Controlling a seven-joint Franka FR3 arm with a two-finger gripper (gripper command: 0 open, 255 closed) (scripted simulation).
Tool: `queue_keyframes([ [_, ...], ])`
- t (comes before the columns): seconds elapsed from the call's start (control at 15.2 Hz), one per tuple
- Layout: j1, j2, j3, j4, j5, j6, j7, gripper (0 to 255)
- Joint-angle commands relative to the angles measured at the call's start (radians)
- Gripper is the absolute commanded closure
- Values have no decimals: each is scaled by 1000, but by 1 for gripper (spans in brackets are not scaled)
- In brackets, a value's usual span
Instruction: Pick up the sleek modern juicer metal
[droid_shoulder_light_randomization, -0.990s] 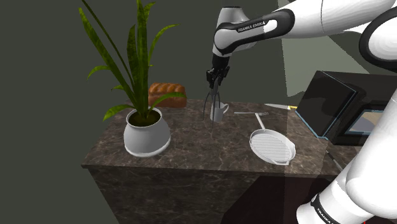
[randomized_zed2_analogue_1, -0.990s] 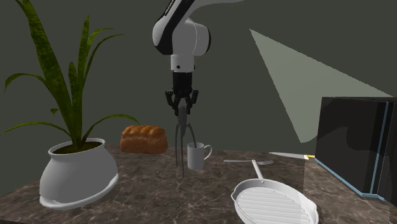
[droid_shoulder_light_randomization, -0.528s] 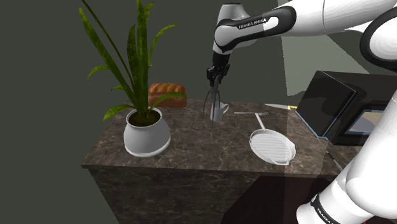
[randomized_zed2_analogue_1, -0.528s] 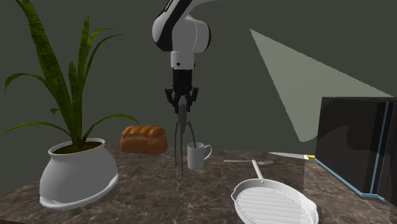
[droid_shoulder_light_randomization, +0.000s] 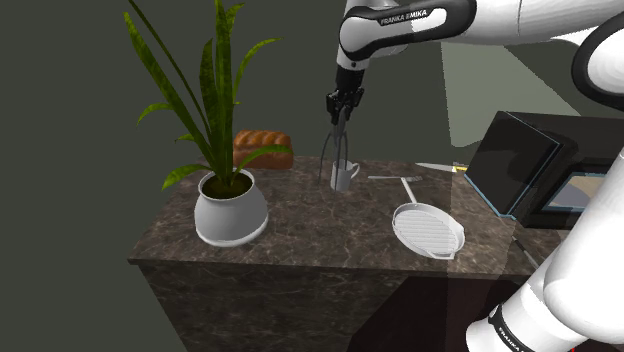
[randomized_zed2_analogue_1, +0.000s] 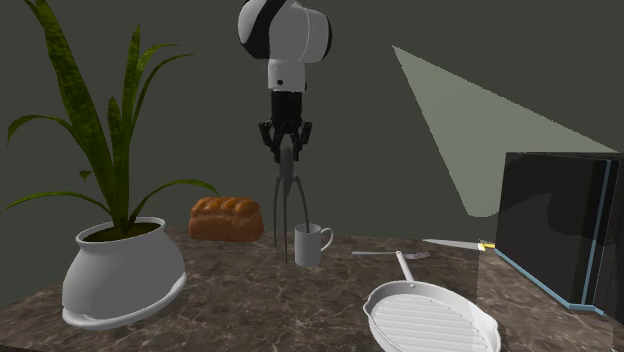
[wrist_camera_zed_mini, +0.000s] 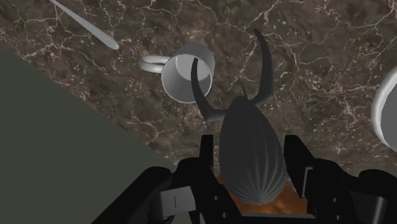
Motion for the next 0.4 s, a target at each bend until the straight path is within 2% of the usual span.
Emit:
queue_keyframes([
  [0.0, 1, -1, 1, 30, 0, -31, 0, 255],
  [0.33, 1, -1, 1, 72, 1, -73, -1, 255],
])
